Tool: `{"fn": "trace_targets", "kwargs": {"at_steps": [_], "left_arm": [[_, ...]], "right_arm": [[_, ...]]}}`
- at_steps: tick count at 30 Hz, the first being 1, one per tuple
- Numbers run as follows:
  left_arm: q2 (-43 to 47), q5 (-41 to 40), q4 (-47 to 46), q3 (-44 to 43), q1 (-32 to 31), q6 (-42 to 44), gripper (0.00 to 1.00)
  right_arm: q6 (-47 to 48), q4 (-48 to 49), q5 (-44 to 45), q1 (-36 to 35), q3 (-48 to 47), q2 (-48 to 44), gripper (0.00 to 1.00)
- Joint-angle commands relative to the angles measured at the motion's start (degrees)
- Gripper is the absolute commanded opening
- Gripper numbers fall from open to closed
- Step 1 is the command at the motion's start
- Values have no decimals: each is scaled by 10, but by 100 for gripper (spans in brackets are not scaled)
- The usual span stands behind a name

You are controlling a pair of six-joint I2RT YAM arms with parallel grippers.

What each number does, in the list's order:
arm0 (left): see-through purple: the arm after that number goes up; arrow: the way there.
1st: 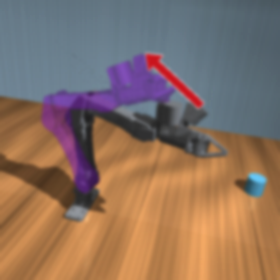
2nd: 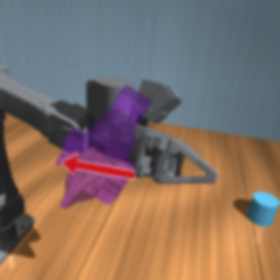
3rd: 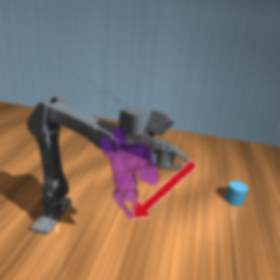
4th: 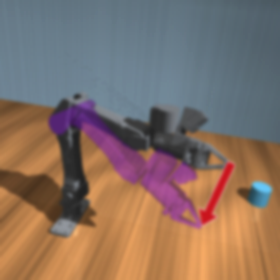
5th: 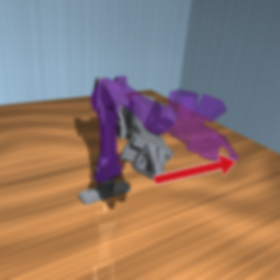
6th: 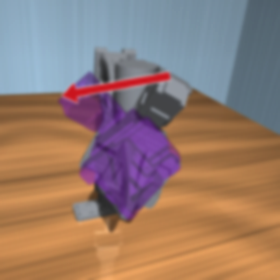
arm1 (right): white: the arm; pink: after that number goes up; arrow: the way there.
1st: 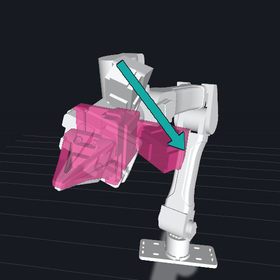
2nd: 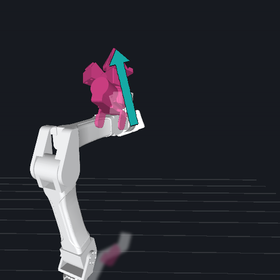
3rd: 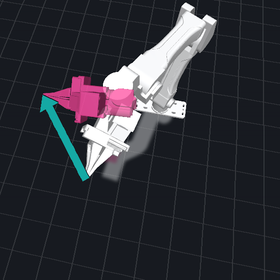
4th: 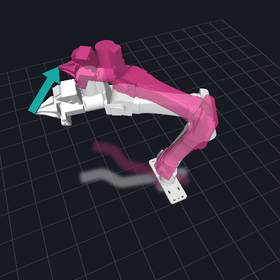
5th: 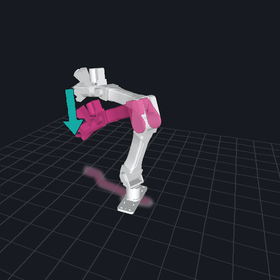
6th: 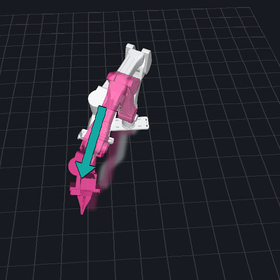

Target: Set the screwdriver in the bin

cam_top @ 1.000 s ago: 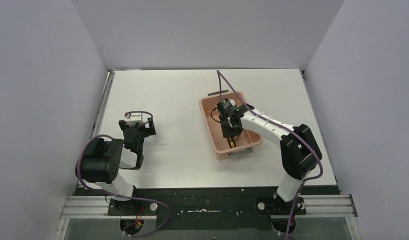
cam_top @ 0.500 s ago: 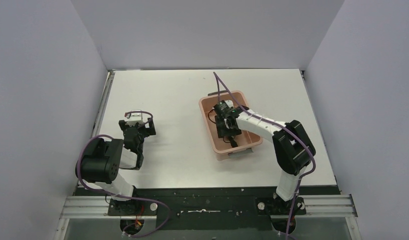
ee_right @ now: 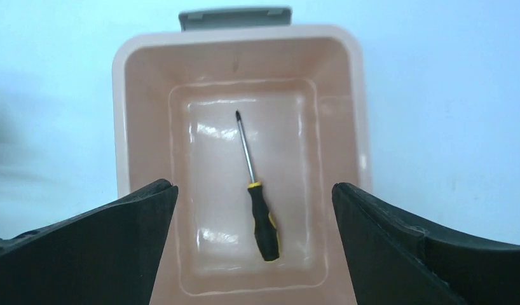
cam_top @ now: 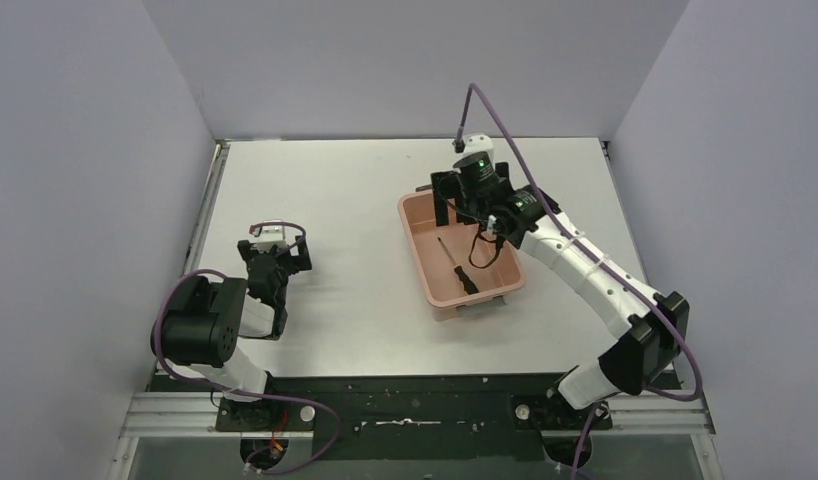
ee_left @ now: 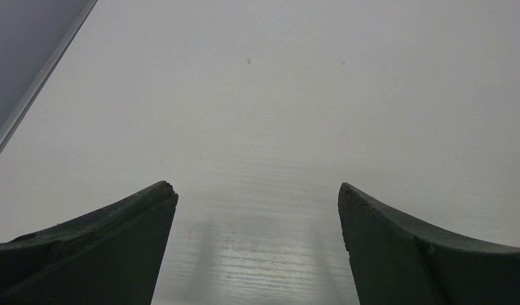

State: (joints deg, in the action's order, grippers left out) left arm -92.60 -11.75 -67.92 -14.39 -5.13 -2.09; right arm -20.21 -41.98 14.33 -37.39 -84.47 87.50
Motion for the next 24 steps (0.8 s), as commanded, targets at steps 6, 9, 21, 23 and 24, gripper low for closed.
{"fn": "trace_targets", "kwargs": {"at_steps": [6,9,21,23,24], "left_arm": [[4,6,-14,-1,3,6,97],[4,6,-15,-1,3,5,97],[3,6,-14,-1,3,5,97],[3,6,-14,-1,3,5,97],[3,6,-14,-1,3,6,97]], "right_arm": [[104,122,82,138,81,-128,100],[116,210,79,214,196,-182,100],[89,493,74,317,533,-239,100],[85,501,73,318,545,-231,100],[85,502,71,317,549,-229,100]]}}
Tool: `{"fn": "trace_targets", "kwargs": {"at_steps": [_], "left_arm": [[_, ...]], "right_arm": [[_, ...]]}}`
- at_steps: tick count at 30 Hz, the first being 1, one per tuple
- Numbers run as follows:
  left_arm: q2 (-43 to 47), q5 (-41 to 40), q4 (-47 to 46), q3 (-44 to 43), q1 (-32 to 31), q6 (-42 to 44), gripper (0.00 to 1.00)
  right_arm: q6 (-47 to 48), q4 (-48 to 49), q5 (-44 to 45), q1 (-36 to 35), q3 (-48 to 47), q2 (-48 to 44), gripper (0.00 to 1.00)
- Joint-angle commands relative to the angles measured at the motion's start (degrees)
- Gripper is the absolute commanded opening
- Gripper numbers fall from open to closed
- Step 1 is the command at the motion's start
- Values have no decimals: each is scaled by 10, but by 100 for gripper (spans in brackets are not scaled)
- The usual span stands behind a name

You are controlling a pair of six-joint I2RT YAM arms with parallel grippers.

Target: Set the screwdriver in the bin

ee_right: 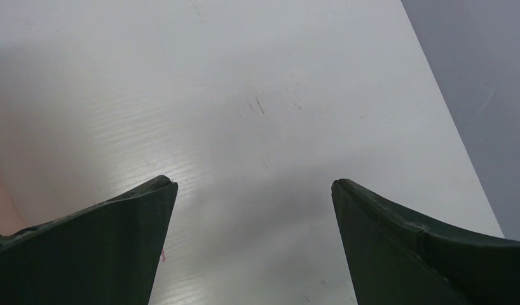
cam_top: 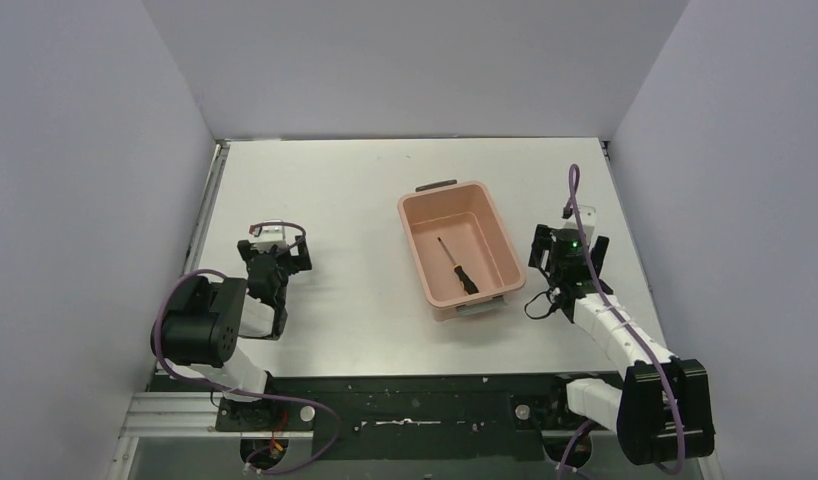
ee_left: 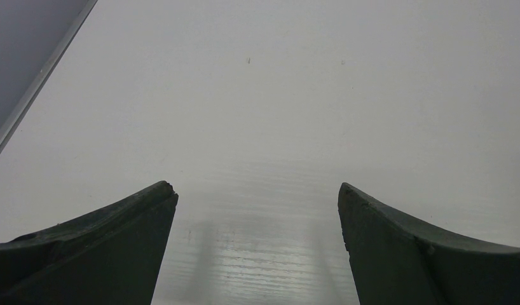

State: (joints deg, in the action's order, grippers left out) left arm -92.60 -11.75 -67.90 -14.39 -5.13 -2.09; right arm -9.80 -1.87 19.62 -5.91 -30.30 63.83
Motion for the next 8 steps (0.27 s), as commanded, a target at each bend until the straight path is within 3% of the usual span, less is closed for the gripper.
{"fn": "trace_targets", "kwargs": {"at_steps": [1,8], "left_arm": [[3,6,-14,-1,3,5,97],[2,7,-11,-4,3,5,97]], "right_arm": [[-19,101,16,3,10,9,100],[-15,108,22,3,21,-10,100]]}}
